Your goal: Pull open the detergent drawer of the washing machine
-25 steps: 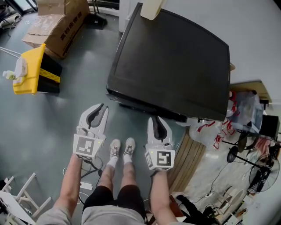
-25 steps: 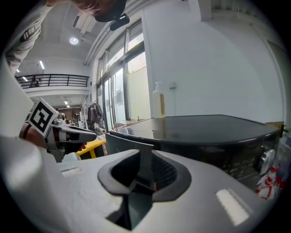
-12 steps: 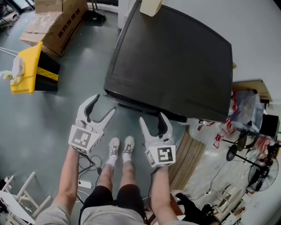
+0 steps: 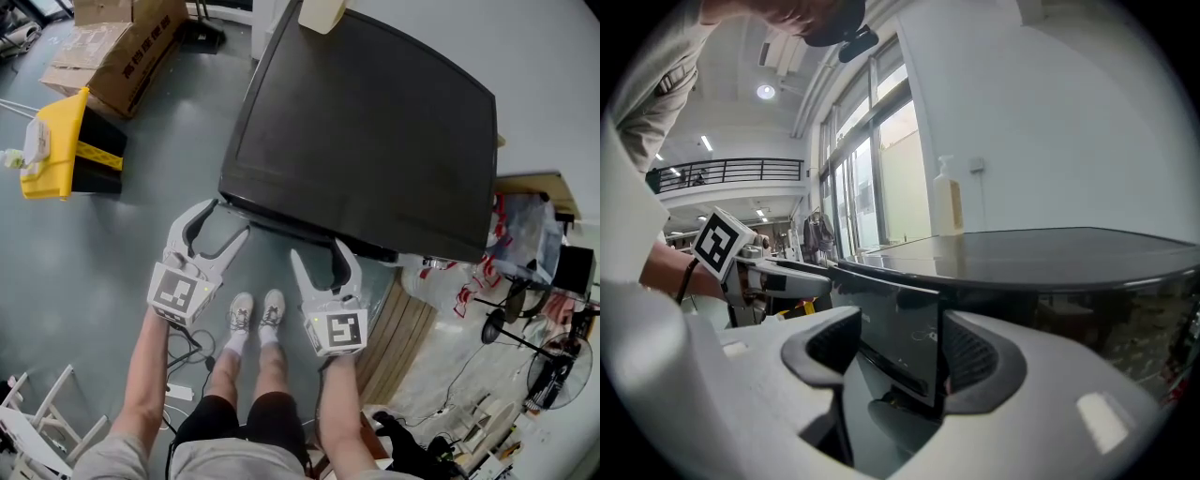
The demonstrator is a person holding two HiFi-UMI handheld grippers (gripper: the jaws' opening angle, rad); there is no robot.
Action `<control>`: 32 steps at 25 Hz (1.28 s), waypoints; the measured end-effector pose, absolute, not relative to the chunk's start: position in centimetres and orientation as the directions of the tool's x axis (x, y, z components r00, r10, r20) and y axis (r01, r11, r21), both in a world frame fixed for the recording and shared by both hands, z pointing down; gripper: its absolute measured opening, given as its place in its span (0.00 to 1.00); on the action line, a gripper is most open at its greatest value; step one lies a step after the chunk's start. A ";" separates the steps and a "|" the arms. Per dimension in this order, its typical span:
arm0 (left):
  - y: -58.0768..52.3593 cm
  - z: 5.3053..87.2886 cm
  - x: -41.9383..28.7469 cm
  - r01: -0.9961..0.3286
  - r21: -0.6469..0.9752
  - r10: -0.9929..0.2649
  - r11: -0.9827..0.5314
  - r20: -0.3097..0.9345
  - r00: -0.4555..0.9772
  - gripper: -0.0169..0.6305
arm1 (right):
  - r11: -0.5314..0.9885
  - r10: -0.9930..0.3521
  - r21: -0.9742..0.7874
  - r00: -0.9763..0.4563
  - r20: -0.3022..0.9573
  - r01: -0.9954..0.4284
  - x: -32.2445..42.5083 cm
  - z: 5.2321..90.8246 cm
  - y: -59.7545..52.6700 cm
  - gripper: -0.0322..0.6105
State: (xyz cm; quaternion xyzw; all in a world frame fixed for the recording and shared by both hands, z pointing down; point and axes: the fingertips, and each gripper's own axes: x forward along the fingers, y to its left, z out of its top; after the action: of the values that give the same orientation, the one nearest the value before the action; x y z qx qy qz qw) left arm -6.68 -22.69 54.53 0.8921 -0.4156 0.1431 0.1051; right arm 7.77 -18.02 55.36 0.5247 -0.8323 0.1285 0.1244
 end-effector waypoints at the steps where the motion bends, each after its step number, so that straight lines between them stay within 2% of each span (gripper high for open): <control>1: -22.7 54.5 -6.6 -0.771 0.067 -0.712 -0.634 0.340 0.615 0.48 | 0.417 -0.842 -0.079 -0.418 0.341 -0.905 7.6 55.3 -18.1 0.47; 6: -22.8 54.7 -6.7 -0.789 0.048 -0.733 -0.613 0.338 0.590 0.42 | 0.379 -0.858 -0.091 -0.387 0.337 -0.921 7.8 55.2 -18.5 0.45; 12: -22.8 55.1 -7.2 -0.820 0.014 -0.774 -0.572 0.323 0.545 0.36 | 0.317 -0.878 -0.070 -0.320 0.355 -0.946 8.6 55.6 -18.7 0.30; 17: -22.9 55.2 -7.6 -0.832 0.012 -0.787 -0.555 0.317 0.529 0.32 | 0.301 -0.886 -0.066 -0.305 0.349 -0.951 8.5 55.7 -18.7 0.30; 32: -21.0 55.4 -8.2 -0.836 0.008 -0.785 -0.549 0.339 0.519 0.31 | 0.292 -0.886 -0.053 -0.291 0.361 -0.955 7.9 55.9 -16.8 0.29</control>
State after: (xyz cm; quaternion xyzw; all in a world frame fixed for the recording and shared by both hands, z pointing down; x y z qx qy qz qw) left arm -8.16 -20.97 55.42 0.8672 -0.4672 0.1497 0.0850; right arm 7.88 -16.77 55.86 0.5804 -0.7929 0.1300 0.1323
